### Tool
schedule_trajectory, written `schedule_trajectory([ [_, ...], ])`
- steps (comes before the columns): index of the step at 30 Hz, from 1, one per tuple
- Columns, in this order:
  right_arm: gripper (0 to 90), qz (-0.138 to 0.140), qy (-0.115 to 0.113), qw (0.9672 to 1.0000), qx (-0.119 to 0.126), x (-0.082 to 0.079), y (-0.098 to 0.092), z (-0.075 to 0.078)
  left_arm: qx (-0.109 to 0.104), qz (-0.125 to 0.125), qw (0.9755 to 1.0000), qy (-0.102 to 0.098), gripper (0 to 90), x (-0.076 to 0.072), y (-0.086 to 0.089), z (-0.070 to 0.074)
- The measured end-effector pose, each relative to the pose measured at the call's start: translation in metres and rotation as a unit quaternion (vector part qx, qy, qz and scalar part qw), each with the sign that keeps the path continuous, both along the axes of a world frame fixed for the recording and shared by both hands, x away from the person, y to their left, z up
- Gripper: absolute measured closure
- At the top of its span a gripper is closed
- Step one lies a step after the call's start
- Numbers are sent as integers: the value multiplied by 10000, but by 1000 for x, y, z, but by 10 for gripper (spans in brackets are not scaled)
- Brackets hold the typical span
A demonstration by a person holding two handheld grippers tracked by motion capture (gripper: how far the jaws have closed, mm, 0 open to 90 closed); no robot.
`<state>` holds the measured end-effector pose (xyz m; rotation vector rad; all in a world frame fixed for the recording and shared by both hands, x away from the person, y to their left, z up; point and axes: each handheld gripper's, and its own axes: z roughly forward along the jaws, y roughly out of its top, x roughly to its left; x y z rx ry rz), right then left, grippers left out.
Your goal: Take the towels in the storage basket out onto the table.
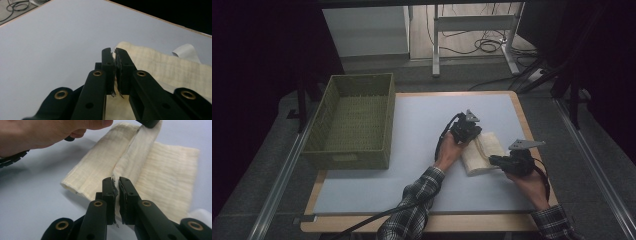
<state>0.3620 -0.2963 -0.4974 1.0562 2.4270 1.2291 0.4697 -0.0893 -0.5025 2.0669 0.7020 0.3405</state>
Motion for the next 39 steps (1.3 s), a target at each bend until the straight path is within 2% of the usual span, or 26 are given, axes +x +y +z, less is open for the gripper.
schedule_trajectory([
  [8,825,-209,14,9998,-68,7,-15,-6,127,-45,9999,36,859,8,-16,-2],
  [9,821,-231,18,9997,-77,7,-16,-6,63,-16,10000,53,856,9,-18,-3],
  [10,800,-293,4,9995,-74,9,-18,-8,48,-17,10000,85,807,9,-18,-3],
  [11,800,-293,4,9995,-74,9,-18,-8,-62,8,9999,91,807,9,-18,-3],
  [12,784,-350,-9,9993,-89,9,-20,-8,-60,-10,9999,113,760,10,-17,-2],
  [14,749,-455,-46,9989,-138,9,-26,-8,-223,47,9997,112,641,9,-15,1],
  [18,698,-557,-44,9983,-167,8,-33,-8,-164,78,9998,73,600,8,-9,6],
  [20,672,-689,-43,9972,-278,6,-42,-9,-155,116,9998,72,548,7,-5,5],
  [23,652,-800,-6,9962,-334,5,-48,-10,-24,189,9998,56,507,5,1,2],
  [25,637,-913,-18,9952,-352,2,-58,-8,3,215,9997,70,475,3,7,0],
  [29,634,-966,-61,9949,-300,1,-62,-2,9,305,9995,102,455,0,22,-1],
  [34,637,-880,-154,9956,-291,13,-49,6,-29,445,9989,142,455,-4,44,-2],
  [36,639,-815,-128,9962,-293,31,-33,6,-77,497,9986,177,439,-7,53,-4],
  [39,638,-799,-102,9963,-313,49,-19,2,-89,522,9984,196,416,-10,60,-6],
])
